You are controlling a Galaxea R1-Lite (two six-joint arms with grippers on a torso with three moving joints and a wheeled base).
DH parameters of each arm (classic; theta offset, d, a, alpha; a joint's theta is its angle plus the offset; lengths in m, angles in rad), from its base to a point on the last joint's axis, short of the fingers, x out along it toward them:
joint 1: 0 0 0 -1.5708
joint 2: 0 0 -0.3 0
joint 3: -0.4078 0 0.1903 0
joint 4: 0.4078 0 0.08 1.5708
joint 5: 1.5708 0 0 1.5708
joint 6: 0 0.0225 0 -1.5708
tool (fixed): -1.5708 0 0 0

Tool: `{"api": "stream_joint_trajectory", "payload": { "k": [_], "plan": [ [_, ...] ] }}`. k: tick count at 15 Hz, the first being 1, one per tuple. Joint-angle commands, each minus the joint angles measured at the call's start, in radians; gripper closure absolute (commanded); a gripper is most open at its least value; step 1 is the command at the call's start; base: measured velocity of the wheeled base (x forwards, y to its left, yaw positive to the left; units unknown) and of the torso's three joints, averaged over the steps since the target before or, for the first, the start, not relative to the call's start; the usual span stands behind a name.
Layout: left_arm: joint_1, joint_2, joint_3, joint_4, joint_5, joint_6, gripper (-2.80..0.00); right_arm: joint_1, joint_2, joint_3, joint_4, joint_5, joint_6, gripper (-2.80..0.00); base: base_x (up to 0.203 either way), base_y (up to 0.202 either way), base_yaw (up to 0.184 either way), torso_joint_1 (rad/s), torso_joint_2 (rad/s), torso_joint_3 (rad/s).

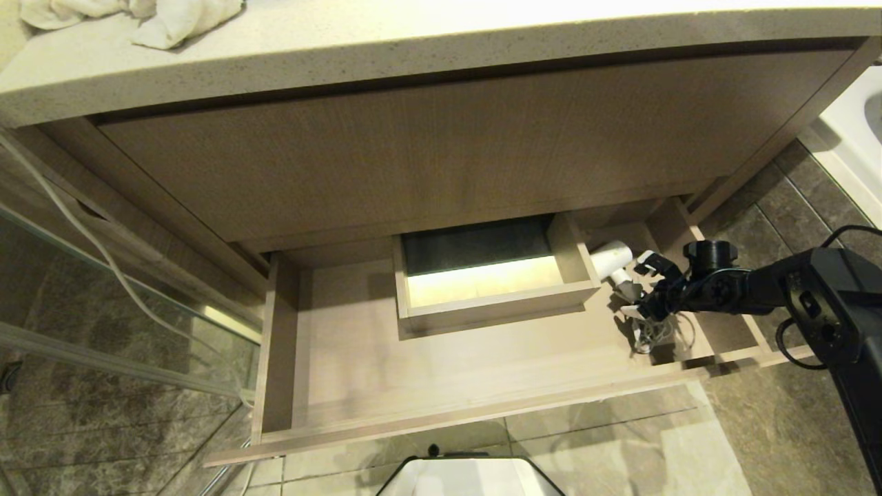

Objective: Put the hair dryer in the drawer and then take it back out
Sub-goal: Take the hairdryer out

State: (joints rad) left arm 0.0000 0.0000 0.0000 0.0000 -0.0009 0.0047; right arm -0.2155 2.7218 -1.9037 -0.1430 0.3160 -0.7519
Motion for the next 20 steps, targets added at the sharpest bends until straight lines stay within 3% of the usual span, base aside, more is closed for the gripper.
{"api": "stream_joint_trajectory", "payload": {
  "k": [1, 10, 11, 12, 20],
  "plan": [
    [0.0, 0.0, 0.0, 0.0, 0.001, 0.0, 0.0, 0.001, 0.052, -0.029, -0.004, 0.002, -0.003, -2.8, 0.0, 0.0, 0.0, 0.0, 0.0, 0.0],
    [0.0, -0.002, 0.0, 0.0, 0.0, 0.0, 0.0, 0.001, 0.122, -0.034, -0.106, 0.005, 0.037, -2.8, 0.0, 0.0, 0.0, 0.0, 0.0, 0.0],
    [0.0, 0.0, 0.0, -0.001, -0.001, 0.0, 0.0, 0.001, 0.122, -0.034, -0.104, 0.005, 0.036, -2.68, 0.0, 0.0, 0.0, 0.0, 0.0, 0.0],
    [0.0, 0.0, 0.001, 0.0, -0.001, 0.0, 0.0, 0.001, 0.122, -0.034, -0.104, 0.005, 0.034, 0.0, 0.0, 0.0, 0.0, 0.0, 0.0, 0.0],
    [0.0, 0.0, 0.0, 0.0, -0.001, 0.0, 0.0, -0.002, 0.063, -0.02, -0.087, 0.006, 0.034, 0.0, 0.0, 0.0, 0.0, 0.0, 0.0, 0.0]
  ]
}}
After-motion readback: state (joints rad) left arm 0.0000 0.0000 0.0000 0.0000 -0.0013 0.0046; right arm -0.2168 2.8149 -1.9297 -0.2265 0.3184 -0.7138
